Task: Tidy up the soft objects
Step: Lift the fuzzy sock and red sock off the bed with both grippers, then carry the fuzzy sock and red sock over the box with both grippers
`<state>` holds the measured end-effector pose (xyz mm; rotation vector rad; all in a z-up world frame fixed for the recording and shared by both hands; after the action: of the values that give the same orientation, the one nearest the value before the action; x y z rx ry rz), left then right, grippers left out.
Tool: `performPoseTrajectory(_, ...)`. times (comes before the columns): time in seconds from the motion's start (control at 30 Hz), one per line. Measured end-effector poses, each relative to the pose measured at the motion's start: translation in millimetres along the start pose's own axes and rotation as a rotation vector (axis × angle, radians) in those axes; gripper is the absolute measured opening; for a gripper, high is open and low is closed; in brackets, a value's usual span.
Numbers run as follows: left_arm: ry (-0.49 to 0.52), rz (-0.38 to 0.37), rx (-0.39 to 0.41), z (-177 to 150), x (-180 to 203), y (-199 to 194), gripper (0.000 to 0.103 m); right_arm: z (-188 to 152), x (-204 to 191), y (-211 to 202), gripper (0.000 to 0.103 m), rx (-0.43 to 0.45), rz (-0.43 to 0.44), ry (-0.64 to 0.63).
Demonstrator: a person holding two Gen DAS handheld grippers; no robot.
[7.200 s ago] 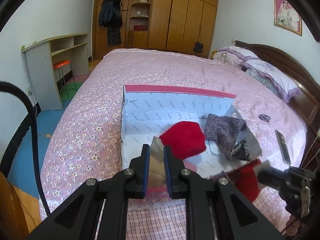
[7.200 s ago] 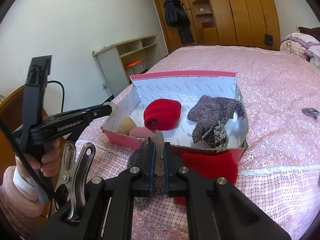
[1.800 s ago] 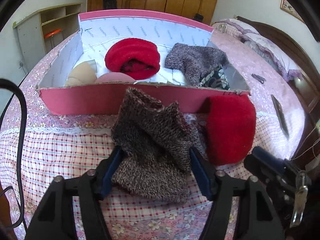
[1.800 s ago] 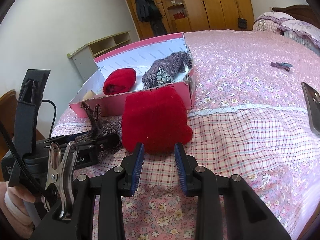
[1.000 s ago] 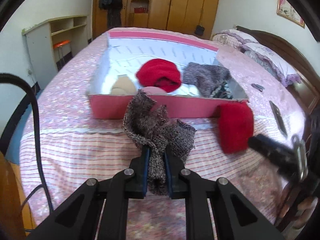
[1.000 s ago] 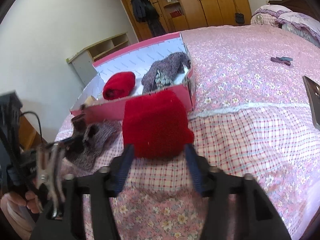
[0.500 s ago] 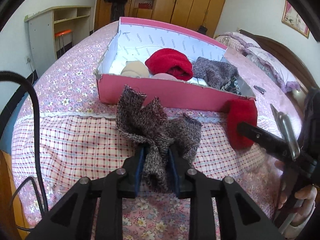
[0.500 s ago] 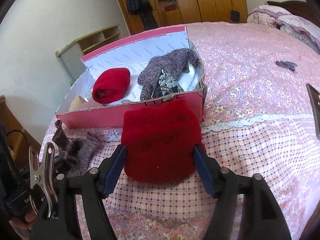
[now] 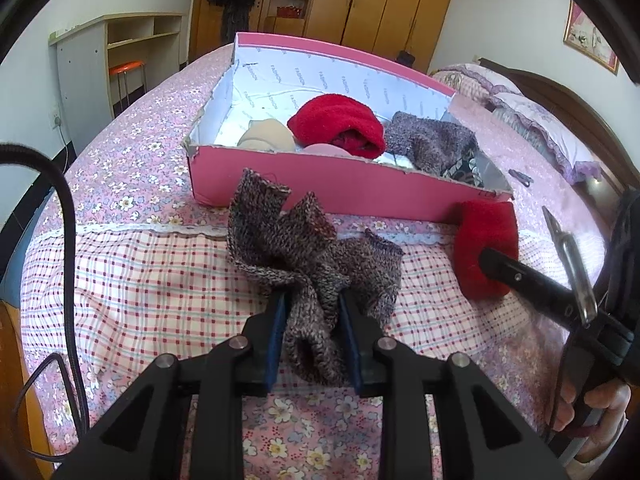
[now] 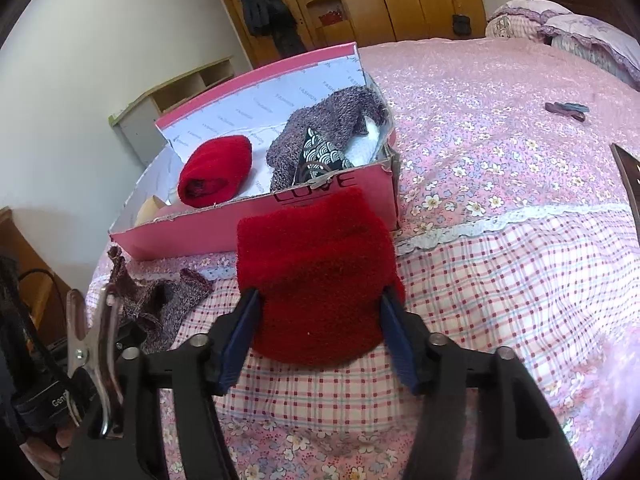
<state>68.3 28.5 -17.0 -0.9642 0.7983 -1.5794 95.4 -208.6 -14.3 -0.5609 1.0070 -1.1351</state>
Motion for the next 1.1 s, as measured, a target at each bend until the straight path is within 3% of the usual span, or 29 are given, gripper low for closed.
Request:
performPoseTrajectory(0.13, 0.002, 0.002, 0.0, 0, 0, 0, 0.026, -3, 4, -7, 0.038, 0.018, 0.026, 0.018)
performPoseTrajectory(0.27, 0.011, -0.013, 0.004, -1, 1, -3, 0.015, -7, 0, -16, 0.03, 0.041, 0.02, 0.001)
performPoseTrajectory(0.8, 0.077, -0.068, 0.113, 2, 17, -57, 0.012, -16, -14, -48, 0.03, 0.096, 0.055, -0.042)
performPoseTrajectory(1.1, 0.07, -0.043, 0.158, 24, 12, -74, 0.012, -10, -28, -64, 0.03, 0.119, 0.073, -0.085)
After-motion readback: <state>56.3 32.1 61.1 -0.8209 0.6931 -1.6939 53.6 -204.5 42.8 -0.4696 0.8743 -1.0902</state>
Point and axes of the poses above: each gripper's, at about its wrist camera, not at the fingertips, and y roughly the way its jaws point, x to its right, z to its top, the point moved 6 cm from there along y, roughly the way its jaws point, and after that the axes turned 15 degrees about -x, right-handed, at the moved point
